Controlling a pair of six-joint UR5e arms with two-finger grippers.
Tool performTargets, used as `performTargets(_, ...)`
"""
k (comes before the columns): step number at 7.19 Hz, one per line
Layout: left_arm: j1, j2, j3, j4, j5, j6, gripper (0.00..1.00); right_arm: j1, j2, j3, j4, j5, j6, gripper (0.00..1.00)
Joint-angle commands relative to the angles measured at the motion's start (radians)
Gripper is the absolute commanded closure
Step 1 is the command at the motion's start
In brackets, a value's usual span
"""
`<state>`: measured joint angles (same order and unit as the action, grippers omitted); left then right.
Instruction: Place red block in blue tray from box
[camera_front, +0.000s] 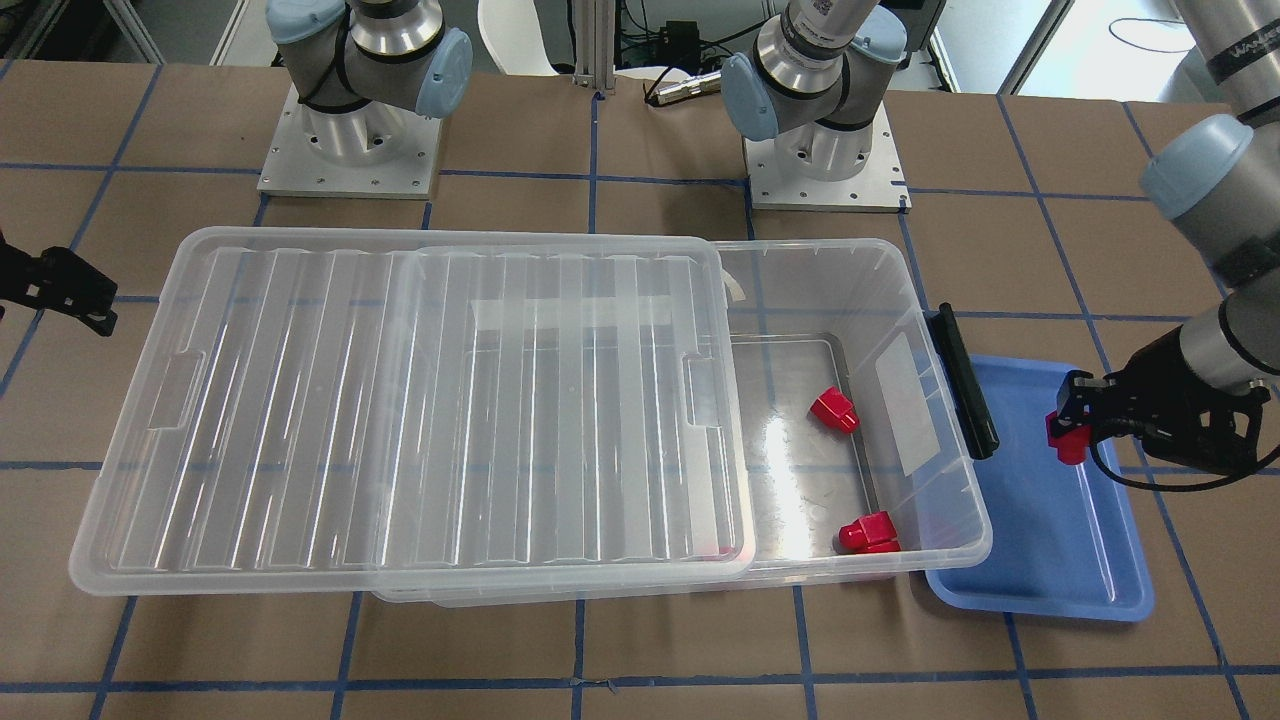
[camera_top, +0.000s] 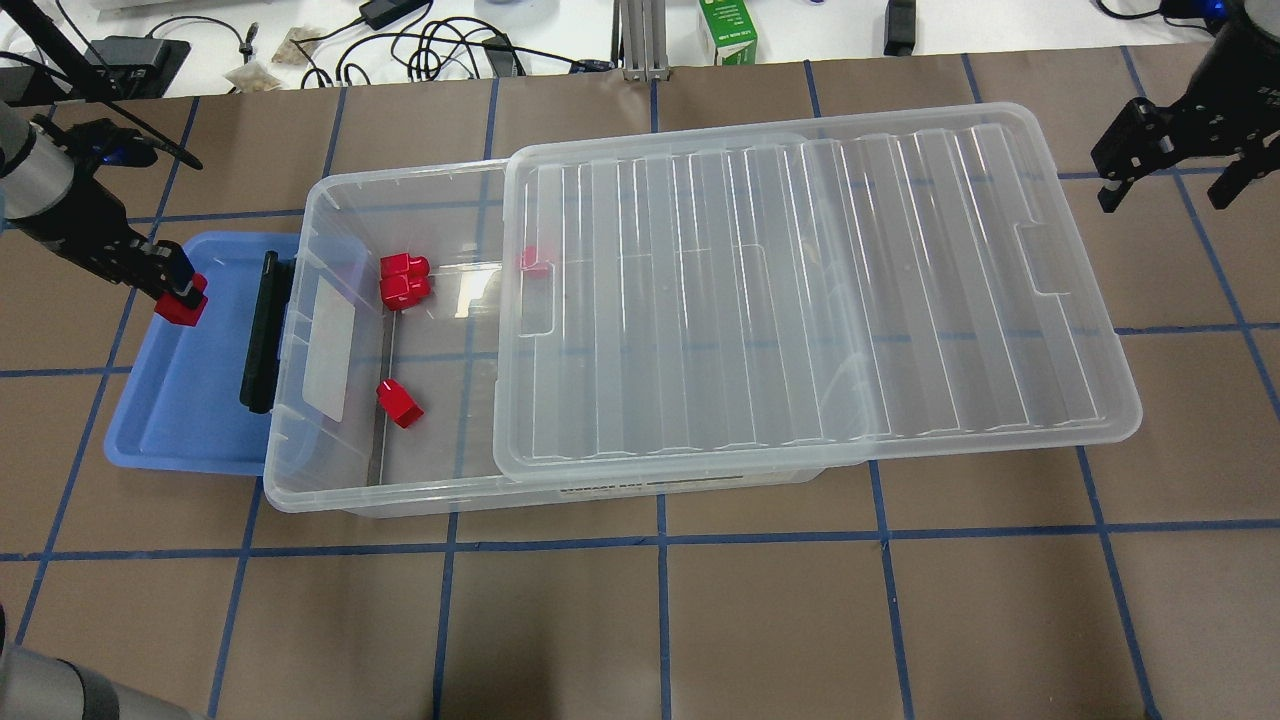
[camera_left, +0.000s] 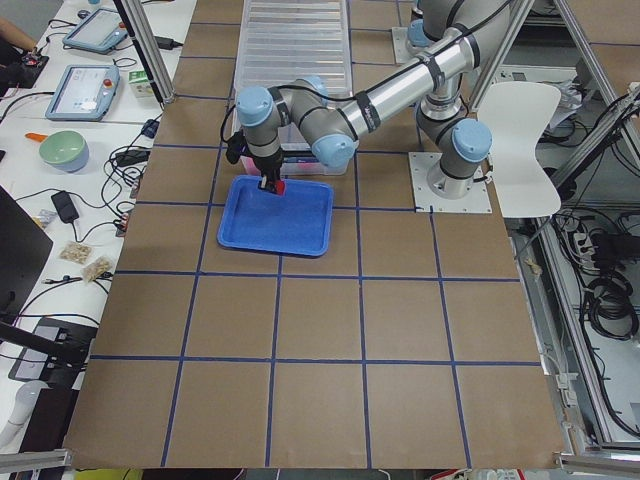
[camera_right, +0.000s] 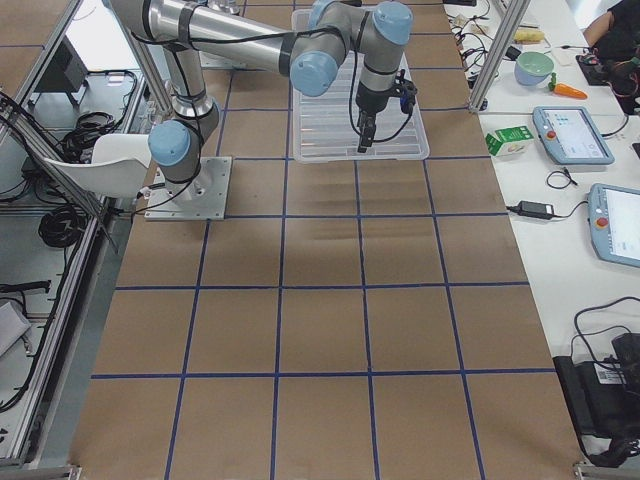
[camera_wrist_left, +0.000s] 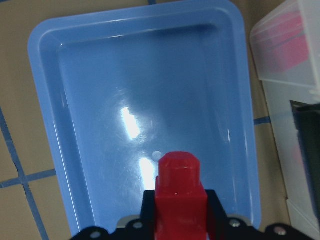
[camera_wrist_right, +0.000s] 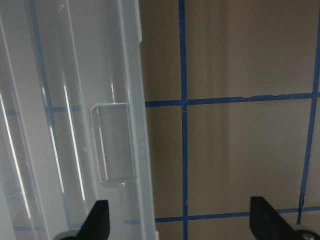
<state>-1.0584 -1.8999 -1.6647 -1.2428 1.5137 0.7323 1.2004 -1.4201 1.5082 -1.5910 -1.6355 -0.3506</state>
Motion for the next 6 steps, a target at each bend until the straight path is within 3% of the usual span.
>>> performTargets(1, 0.008, -0.068, -0.099, 0.177, -0.012, -0.002, 1.0, -0.077, 0.052, 0.001, -0.046, -0.006, -0.137, 0.0)
performTargets(3, 0.005, -0.102, -0.124, 0.227, -0.012, -0.001, 1.0, -0.084, 0.091, 0.035, -0.102, -0.006, -0.152, 0.0)
performTargets(4, 0.003, -0.111, -0.122, 0.249, -0.01, 0.001, 0.38, -0.082, 0.095, 0.055, -0.134, 0.002, -0.137, 0.0)
performTargets(5, 0.005, -0.116, -0.122, 0.253, -0.009, 0.006, 0.0, -0.076, 0.096, 0.063, -0.133, 0.011, -0.136, 0.0)
performTargets(6, 0.002, -0.11, -0.106, 0.25, -0.006, -0.002, 0.0, -0.074, 0.096, 0.072, -0.133, 0.014, -0.137, 0.0)
